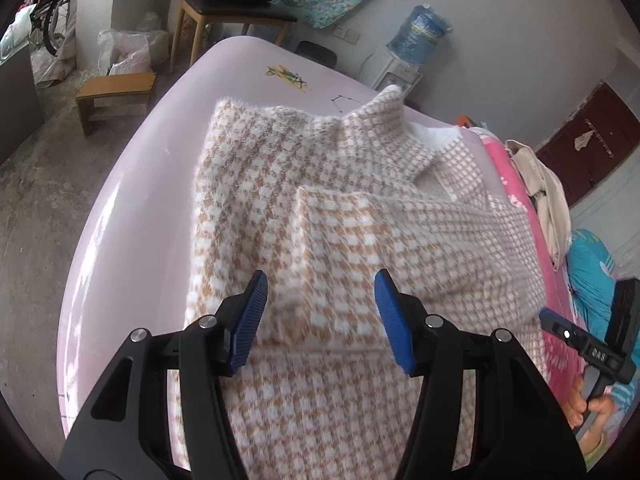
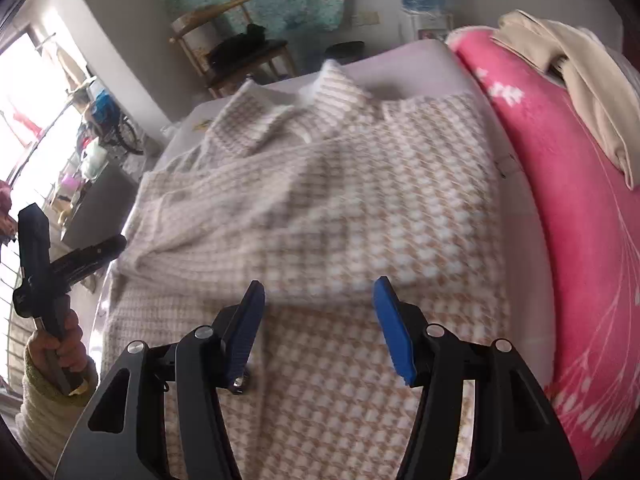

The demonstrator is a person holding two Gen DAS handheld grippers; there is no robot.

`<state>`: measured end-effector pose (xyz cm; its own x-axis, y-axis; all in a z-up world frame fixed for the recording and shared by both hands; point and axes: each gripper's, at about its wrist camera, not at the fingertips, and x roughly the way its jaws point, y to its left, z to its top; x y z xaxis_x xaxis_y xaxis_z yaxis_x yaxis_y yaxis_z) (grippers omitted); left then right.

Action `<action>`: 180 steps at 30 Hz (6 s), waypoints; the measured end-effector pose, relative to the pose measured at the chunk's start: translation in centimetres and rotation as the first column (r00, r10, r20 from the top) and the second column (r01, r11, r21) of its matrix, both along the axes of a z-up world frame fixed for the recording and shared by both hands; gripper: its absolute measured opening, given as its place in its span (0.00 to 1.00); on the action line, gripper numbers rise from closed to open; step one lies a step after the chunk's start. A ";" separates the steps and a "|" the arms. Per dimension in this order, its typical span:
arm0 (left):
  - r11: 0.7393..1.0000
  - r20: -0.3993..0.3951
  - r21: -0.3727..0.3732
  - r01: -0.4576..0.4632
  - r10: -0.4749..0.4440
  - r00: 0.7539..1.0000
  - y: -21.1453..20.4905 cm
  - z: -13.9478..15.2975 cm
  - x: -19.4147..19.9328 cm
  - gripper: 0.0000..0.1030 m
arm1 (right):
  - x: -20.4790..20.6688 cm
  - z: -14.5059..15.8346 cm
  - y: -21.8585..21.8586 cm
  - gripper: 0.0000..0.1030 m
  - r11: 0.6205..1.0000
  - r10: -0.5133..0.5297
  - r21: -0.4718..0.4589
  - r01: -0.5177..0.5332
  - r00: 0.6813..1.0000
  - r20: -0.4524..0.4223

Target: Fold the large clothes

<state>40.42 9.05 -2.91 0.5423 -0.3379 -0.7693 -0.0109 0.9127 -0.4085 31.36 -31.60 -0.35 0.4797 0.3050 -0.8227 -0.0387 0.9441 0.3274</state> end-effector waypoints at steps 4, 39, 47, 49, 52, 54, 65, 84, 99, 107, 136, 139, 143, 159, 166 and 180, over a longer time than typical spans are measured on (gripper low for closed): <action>0.999 -0.016 0.038 -0.006 0.007 1.000 -0.9 -1.1 2.2 0.30 | -0.7 -2.3 -2.3 0.54 0.999 -0.048 0.018 0.049 0.998 -0.034; 0.929 0.065 0.369 0.026 -0.054 0.996 -6.0 0.0 2.6 0.22 | 10.8 0.1 0.2 0.31 0.946 0.023 -0.324 0.008 0.996 0.091; 0.907 0.066 0.420 -0.005 -0.025 0.997 -6.7 0.1 2.6 0.26 | 15.1 -2.3 1.4 0.42 0.933 0.004 -0.361 0.004 1.000 0.021; 0.908 0.068 0.420 -0.008 -0.023 0.997 -6.8 0.1 2.5 0.26 | 15.2 -2.5 1.1 0.42 0.940 -0.023 -0.339 0.030 0.999 0.025; 0.904 0.075 0.427 -0.012 -0.022 0.997 -6.8 0.1 2.3 0.27 | 13.5 -0.5 2.6 0.43 0.940 -0.003 -0.339 0.021 0.999 0.055; 0.903 0.077 0.430 -0.013 -0.023 0.997 -6.9 0.1 2.3 0.27 | 12.0 0.7 4.2 0.44 0.955 0.057 -0.293 -0.033 0.996 0.075; 0.904 0.087 0.428 -0.016 -0.024 0.996 -6.8 0.1 2.1 0.27 | 9.1 -2.1 10.1 0.45 0.928 0.252 -0.287 -0.239 0.968 0.009; 0.901 0.129 0.432 -0.024 -0.036 0.991 -6.4 2.5 0.1 0.43 | 4.7 0.4 10.9 0.58 0.959 0.195 -0.213 -0.189 0.981 0.011; 0.901 0.155 0.435 0.013 -0.089 0.984 -7.8 6.4 -6.5 0.76 | -4.2 2.9 7.9 0.84 0.982 0.137 -0.135 -0.134 0.990 0.017; 0.903 0.158 0.430 0.004 -0.080 0.984 -8.4 7.5 -11.7 0.82 | -6.5 -2.2 11.6 0.87 0.937 0.291 -0.221 -0.269 0.954 0.072; 0.908 0.110 0.419 0.035 -0.089 0.990 -8.6 7.1 -15.4 0.82 | -6.1 -4.5 11.9 0.94 0.937 0.309 -0.220 -0.273 0.939 0.151; 0.904 0.098 0.425 0.033 -0.083 0.992 -8.5 6.8 -16.1 0.82 | -6.1 -4.5 11.9 0.94 0.936 0.309 -0.220 -0.273 0.939 0.151; 0.902 0.094 0.432 0.016 -0.062 0.994 -7.8 6.7 -17.2 0.82 | -6.1 -4.5 11.9 0.94 0.936 0.309 -0.221 -0.273 0.939 0.151; 0.911 0.078 0.412 0.013 -0.050 0.996 -6.7 6.4 -22.4 0.82 | -6.1 -4.5 11.9 0.94 0.936 0.309 -0.221 -0.273 0.939 0.151; 0.919 0.105 0.392 0.053 -0.102 0.989 -7.0 6.7 -25.2 0.82 | -6.0 -4.5 11.8 0.94 0.936 0.308 -0.222 -0.272 0.939 0.150; 0.945 0.133 0.326 -0.030 -0.014 0.991 -3.6 5.8 -31.2 0.82 | -6.1 -4.6 12.4 0.94 0.947 0.256 -0.234 -0.219 0.956 0.140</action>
